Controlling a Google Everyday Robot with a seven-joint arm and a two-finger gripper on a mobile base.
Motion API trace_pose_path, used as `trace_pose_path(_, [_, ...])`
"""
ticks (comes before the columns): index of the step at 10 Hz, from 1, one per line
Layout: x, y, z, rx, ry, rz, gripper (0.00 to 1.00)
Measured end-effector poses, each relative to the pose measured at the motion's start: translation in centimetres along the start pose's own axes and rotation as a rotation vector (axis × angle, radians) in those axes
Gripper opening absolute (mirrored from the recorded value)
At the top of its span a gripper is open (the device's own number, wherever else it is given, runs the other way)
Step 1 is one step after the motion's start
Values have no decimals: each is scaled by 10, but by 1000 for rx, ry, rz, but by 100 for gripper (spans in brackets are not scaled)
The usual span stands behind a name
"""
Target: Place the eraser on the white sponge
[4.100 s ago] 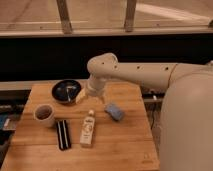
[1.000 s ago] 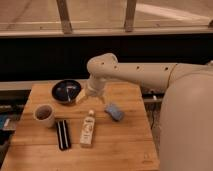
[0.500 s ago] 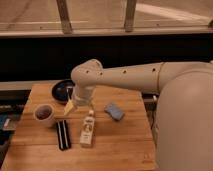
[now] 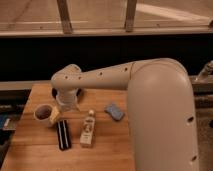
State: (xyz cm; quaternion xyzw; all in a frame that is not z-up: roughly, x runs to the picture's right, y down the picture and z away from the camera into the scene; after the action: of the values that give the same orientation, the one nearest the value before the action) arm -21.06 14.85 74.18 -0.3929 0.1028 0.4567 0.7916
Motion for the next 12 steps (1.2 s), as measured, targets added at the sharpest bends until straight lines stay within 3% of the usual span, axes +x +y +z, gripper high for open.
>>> trace_pose_path(3, [2,13,31,10,37,-27,80])
trace_pose_path(9, [4,13,34,25,45,-31,80])
trace_pose_path(12, [7,25,44,36,61,-40,80])
